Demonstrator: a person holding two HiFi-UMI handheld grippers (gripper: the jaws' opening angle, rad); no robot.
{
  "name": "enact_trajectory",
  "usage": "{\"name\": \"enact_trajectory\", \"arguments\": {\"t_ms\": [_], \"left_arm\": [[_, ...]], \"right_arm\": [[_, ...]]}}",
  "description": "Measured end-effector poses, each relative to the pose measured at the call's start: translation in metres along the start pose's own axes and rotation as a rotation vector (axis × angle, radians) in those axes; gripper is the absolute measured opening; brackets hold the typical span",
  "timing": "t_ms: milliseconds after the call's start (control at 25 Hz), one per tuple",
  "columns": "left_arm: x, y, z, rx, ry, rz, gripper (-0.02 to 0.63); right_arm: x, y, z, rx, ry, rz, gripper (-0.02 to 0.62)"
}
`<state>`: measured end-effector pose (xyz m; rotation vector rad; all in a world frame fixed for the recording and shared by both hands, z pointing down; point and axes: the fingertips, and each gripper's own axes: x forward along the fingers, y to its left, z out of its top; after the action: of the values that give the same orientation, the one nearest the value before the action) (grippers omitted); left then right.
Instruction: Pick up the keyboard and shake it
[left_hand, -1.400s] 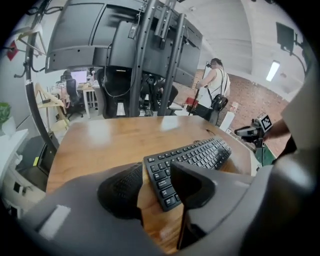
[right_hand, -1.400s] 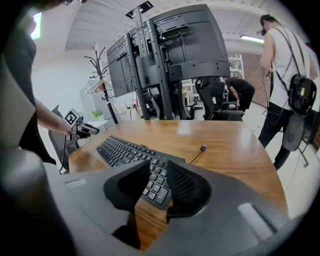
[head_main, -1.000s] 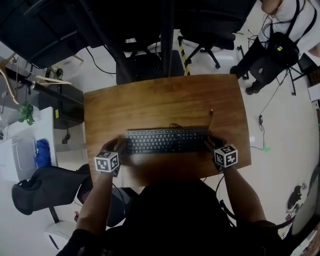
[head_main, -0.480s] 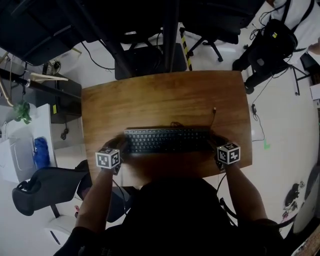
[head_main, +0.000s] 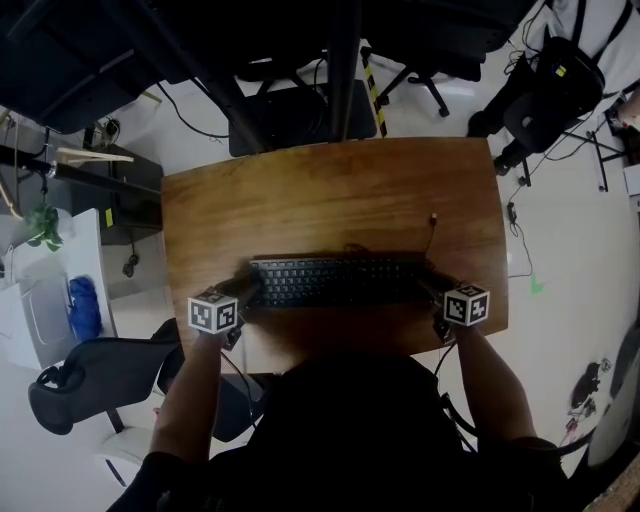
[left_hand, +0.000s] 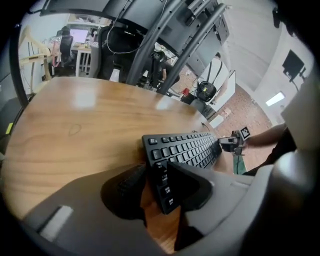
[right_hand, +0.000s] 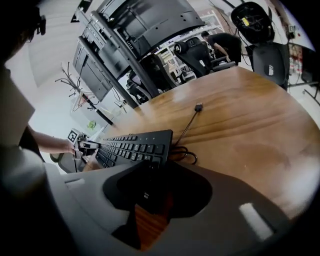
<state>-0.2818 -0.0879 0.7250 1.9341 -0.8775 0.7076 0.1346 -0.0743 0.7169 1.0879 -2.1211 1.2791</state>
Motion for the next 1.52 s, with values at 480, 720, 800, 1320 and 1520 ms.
{"name": "enact_trajectory", "arguments": {"t_ms": [480,720,800,1320,1520], "left_arm": [[0.006,-0.002,-0.007,-0.085,0.023,-0.054,0.151],[0.006,-0.004,-0.008,-0.079,0.026,-0.057,0.145],[0.007,-0.005,-0.007,-0.098,0.017,-0.061,0.136],[-0.024,-0.017,0.021,-0.026,-0.123,-0.043,0.098],[-0.05,-0.031,0.055,0.066,-0.24,-0.017,0.098]], "right_arm": [[0.001,-0.004,-0.005,0.087,0.021,0.069,0.152],[0.004,0.003,-0.006,0.108,0.047,0.112,0.089],[0.003,0.004,-0.006,0.111,0.039,0.108,0.087],[-0.017,0.02,0.022,-0.103,-0.056,0.063,0.095],[-0.035,0.034,0.051,-0.191,-0.165,0.055,0.097]]}}
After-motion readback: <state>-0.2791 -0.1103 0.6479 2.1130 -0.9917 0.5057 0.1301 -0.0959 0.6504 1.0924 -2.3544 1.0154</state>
